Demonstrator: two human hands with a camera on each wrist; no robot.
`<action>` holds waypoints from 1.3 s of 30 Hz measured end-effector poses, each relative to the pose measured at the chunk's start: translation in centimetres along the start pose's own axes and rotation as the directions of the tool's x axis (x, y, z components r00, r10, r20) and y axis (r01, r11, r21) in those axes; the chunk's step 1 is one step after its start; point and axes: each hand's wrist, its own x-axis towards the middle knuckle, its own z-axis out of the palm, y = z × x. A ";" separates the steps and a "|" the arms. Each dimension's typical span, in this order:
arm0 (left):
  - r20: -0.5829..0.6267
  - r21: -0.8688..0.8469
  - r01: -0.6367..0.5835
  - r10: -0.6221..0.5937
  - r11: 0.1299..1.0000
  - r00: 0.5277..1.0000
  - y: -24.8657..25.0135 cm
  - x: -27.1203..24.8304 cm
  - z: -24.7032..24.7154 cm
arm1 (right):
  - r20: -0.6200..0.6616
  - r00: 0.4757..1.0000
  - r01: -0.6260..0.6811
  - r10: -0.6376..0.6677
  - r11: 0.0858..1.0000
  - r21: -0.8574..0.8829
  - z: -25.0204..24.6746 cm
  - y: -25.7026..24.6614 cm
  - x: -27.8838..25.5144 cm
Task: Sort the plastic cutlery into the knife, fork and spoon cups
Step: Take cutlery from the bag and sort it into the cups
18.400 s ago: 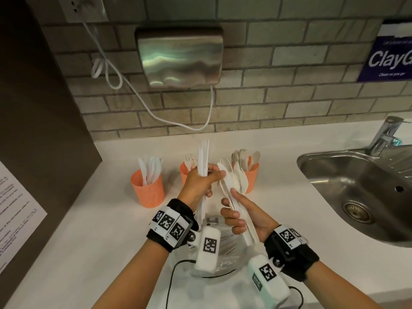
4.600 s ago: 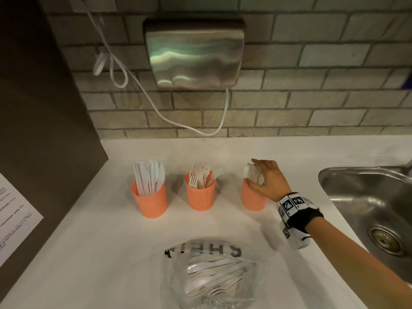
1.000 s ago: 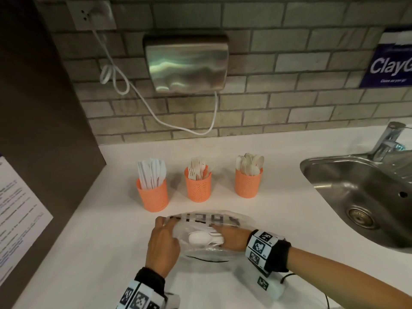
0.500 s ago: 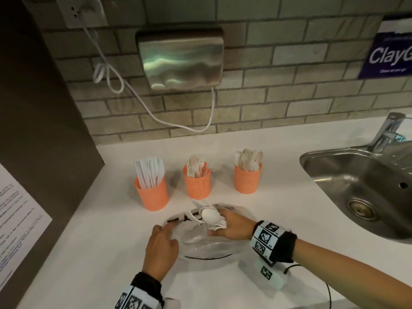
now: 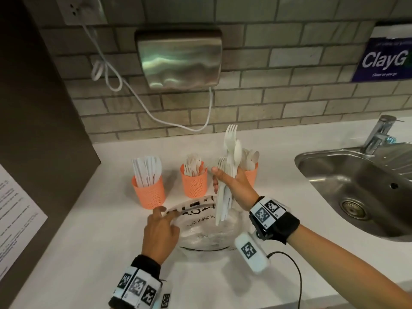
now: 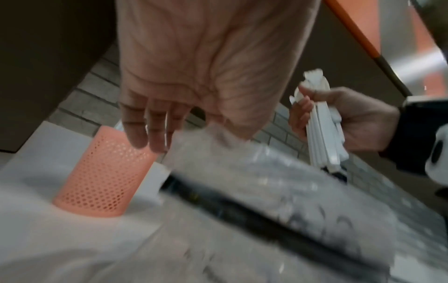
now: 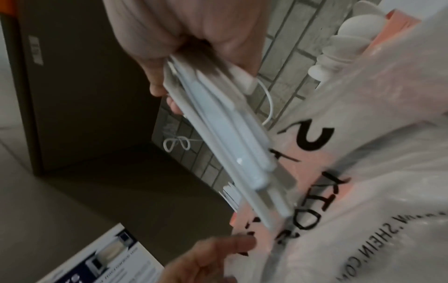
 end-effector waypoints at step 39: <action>0.667 -0.691 0.616 -0.006 -0.378 0.745 11.8 0.1 0.1 | -0.276 0.955 -0.063 0.108 0.984 0.166 3.5 2.7 -3.2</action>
